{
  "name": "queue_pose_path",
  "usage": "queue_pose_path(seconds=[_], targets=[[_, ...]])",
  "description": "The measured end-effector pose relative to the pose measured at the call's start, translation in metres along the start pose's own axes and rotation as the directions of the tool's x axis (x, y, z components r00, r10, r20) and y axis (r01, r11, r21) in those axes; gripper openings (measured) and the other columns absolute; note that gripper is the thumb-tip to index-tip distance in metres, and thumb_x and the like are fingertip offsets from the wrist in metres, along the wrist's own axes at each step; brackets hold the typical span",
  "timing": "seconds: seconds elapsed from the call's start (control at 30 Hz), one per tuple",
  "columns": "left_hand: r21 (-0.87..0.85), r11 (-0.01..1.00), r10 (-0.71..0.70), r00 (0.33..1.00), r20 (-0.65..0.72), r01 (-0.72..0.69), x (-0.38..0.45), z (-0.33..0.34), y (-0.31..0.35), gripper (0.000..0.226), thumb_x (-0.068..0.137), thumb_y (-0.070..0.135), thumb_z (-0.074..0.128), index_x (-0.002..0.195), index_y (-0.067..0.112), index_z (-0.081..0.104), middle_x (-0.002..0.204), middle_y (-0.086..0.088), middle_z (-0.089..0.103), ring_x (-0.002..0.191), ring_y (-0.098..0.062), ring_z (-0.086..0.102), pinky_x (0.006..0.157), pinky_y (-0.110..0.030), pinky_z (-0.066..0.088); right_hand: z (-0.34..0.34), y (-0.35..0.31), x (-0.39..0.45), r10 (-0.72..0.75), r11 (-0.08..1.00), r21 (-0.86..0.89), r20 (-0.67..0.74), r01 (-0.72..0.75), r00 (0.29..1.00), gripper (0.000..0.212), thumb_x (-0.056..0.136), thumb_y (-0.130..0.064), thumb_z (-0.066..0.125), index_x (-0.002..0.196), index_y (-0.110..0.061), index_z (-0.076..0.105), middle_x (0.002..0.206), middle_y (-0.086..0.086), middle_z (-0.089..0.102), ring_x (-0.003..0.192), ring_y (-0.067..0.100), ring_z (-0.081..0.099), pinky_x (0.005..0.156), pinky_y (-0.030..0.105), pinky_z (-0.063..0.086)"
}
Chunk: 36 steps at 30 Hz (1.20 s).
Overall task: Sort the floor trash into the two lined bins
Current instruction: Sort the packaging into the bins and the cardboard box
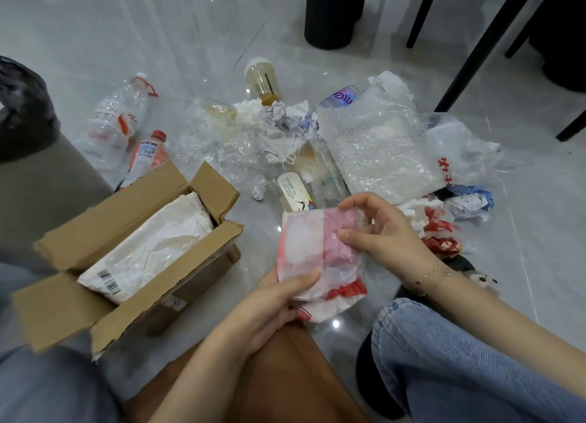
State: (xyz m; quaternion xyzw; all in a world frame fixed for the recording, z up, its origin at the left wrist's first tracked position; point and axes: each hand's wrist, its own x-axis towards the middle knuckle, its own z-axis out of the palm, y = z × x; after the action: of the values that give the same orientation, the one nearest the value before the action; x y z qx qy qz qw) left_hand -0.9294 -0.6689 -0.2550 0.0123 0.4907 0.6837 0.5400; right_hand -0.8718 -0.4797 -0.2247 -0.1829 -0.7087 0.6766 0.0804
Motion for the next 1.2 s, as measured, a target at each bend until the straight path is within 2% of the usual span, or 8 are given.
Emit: queue_pose_path(seconds=[0.17,0.43,0.6,0.73,0.83,0.9,1.07,1.2], targets=[[0.087,0.982,0.179,0.977,-0.114,-0.169,0.006,0.003,-0.006,0.035,0.088,0.008,0.062,0.123,0.004,0.062,0.117,-0.015,0.069,0.109,-0.032,0.065,0.096,-0.042,0.050,0.002,0.005,-0.003,0.109,0.991,0.071,0.078,-0.115,0.991,0.085,0.068,0.006,0.076,0.136,-0.027,0.036,0.115,0.008,0.066,0.099,0.027,0.068,0.083,0.045,0.056],[-0.135,0.990,0.003,0.978,-0.207,-0.032,0.004,0.003,0.009,0.029,0.074,0.013,0.066,0.100,0.001,0.065,0.076,-0.012,0.068,0.053,-0.014,0.062,0.044,-0.016,0.047,0.009,0.001,-0.007,-0.062,0.998,0.013,0.062,0.062,0.996,0.016,0.071,0.005,0.074,0.081,-0.008,0.071,0.086,0.004,0.073,0.086,0.020,0.068,0.080,0.036,0.056],[-0.328,0.943,-0.105,0.986,-0.133,0.056,-0.003,-0.012,0.019,0.048,0.080,0.030,0.057,0.120,0.003,0.062,0.106,-0.023,0.064,0.082,-0.035,0.069,0.065,-0.030,0.059,0.003,0.003,-0.006,-0.131,0.965,-0.208,0.155,0.162,0.979,0.038,0.070,0.024,0.061,0.065,-0.012,0.075,0.095,-0.002,0.072,0.098,0.010,0.065,0.086,0.023,0.050],[-0.249,0.961,-0.138,0.988,-0.069,0.117,-0.008,-0.016,0.030,0.058,0.082,0.060,0.053,0.109,0.012,0.073,0.119,-0.019,0.066,0.107,-0.035,0.062,0.093,-0.046,0.051,0.002,0.002,-0.006,-0.136,0.857,-0.445,0.288,0.259,0.948,0.048,0.071,0.020,0.050,0.074,-0.019,0.077,0.102,-0.016,0.066,0.104,0.000,0.058,0.090,0.015,0.042],[-0.180,0.982,-0.087,0.985,-0.149,0.060,-0.008,-0.008,0.028,0.044,0.082,0.023,0.066,0.122,0.007,0.060,0.115,-0.017,0.068,0.103,-0.028,0.067,0.087,-0.039,0.056,0.007,-0.004,-0.009,-0.114,0.804,-0.508,0.378,0.308,0.919,0.045,0.069,0.006,0.043,0.083,-0.020,0.077,0.109,-0.016,0.064,0.110,0.000,0.054,0.095,0.018,0.041],[-0.069,0.998,-0.017,0.974,-0.225,0.002,-0.009,-0.004,0.025,0.037,0.085,0.002,0.062,0.122,0.004,0.057,0.110,-0.016,0.071,0.099,-0.027,0.069,0.080,-0.032,0.059,0.007,-0.011,-0.011,-0.082,0.868,-0.436,0.346,0.237,0.935,0.047,0.065,0.000,0.038,0.086,-0.017,0.077,0.111,-0.012,0.064,0.111,0.003,0.055,0.095,0.023,0.044],[0.259,0.955,0.223,0.926,-0.303,-0.145,-0.024,0.000,0.035,0.035,0.084,0.003,0.068,0.118,0.009,0.062,0.102,-0.009,0.074,0.092,-0.025,0.071,0.077,-0.036,0.058,0.005,-0.022,-0.016,-0.113,0.979,-0.138,0.243,0.150,0.963,0.035,0.071,-0.022,0.049,0.084,-0.005,0.076,0.111,0.001,0.066,0.111,0.012,0.058,0.090,0.019,0.046],[0.500,0.821,0.435,0.868,-0.238,-0.274,-0.053,0.007,0.052,0.026,0.084,0.007,0.071,0.105,0.022,0.068,0.095,0.001,0.075,0.087,-0.018,0.072,0.080,-0.037,0.058,0.014,-0.033,-0.013,-0.098,0.995,0.014,0.180,0.097,0.979,0.027,0.078,-0.010,0.051,0.084,-0.006,0.076,0.111,0.006,0.069,0.108,0.021,0.062,0.089,0.032,0.051]])
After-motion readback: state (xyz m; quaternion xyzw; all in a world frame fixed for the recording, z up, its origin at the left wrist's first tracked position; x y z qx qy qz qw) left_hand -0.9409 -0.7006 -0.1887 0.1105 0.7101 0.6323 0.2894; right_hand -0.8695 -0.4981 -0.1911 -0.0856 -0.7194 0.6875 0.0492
